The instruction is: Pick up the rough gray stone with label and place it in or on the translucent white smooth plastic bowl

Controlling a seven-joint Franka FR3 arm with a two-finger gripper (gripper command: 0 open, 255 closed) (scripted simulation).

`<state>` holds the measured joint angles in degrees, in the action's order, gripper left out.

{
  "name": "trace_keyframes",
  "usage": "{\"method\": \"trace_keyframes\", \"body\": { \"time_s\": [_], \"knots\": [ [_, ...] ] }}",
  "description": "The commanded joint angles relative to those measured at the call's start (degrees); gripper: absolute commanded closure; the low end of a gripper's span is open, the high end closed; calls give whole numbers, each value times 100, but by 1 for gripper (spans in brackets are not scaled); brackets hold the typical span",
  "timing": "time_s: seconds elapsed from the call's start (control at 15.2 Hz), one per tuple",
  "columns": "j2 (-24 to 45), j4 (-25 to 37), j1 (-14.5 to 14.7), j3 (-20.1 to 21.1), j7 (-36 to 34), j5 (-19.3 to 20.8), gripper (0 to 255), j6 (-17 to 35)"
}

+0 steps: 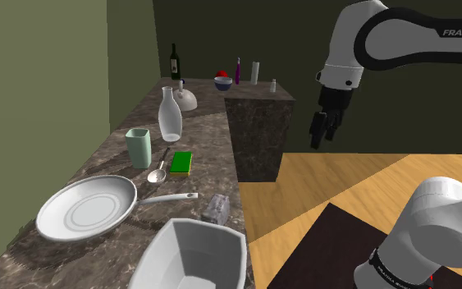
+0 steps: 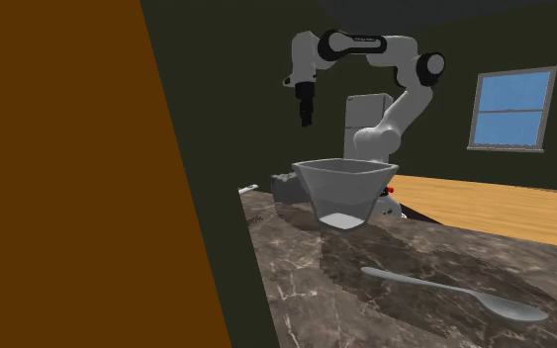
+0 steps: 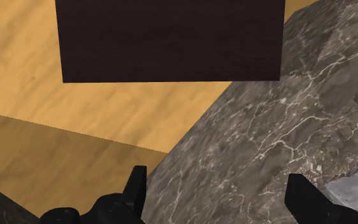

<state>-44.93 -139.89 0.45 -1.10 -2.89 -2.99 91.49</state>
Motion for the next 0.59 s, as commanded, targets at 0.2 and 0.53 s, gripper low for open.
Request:
{"method": "trace_keyframes", "body": {
  "time_s": [0.2, 0.53],
  "knots": [
    [61, -101, 53, 502, -753, -298, 0, 177],
    [430, -60, 116, 1340, -1996, -746, 0, 539]
  ]
}}
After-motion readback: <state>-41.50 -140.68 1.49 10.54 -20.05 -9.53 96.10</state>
